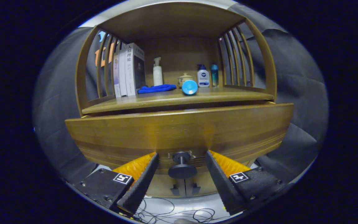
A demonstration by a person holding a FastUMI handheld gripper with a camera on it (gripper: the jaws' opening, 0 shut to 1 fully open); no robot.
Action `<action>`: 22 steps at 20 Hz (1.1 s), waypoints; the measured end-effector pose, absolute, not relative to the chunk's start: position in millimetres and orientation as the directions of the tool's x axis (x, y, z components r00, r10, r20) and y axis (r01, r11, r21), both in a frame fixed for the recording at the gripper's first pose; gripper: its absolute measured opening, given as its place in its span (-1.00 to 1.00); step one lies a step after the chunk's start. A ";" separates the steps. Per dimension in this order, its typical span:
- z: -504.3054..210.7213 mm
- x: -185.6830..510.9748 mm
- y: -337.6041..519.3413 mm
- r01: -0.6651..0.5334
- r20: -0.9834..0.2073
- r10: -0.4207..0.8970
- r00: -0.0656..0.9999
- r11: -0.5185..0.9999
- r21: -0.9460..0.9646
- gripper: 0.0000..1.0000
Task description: Pull open the drawer, take out the items inside it, and place them on the countertop above the cabinet.
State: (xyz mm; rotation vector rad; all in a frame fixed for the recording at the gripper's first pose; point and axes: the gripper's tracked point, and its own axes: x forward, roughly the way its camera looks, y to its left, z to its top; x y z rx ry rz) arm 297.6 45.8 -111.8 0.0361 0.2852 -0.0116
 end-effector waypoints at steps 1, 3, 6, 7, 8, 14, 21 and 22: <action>-111.2 297.6 45.6 0.016 -0.281 -0.006 0.960 0.999 0.033 0.99; -111.4 296.5 46.8 0.016 -0.284 -0.004 0.959 0.999 0.037 0.99; -111.2 296.4 46.8 0.012 -0.279 -0.002 0.960 0.999 0.034 0.99; -111.1 295.7 46.8 0.011 -0.280 -0.002 0.960 0.999 0.033 0.99; -111.2 296.5 47.5 0.012 -0.280 -0.001 0.960 0.999 0.036 0.99; -112.2 295.2 47.6 0.001 -0.296 0.009 0.955 0.999 0.035 0.98; -109.1 292.7 44.5 -0.006 -0.323 0.005 0.946 1.000 -0.002 0.98; -107.0 291.6 43.4 -0.005 -0.313 0.000 0.950 1.000 -0.015 0.99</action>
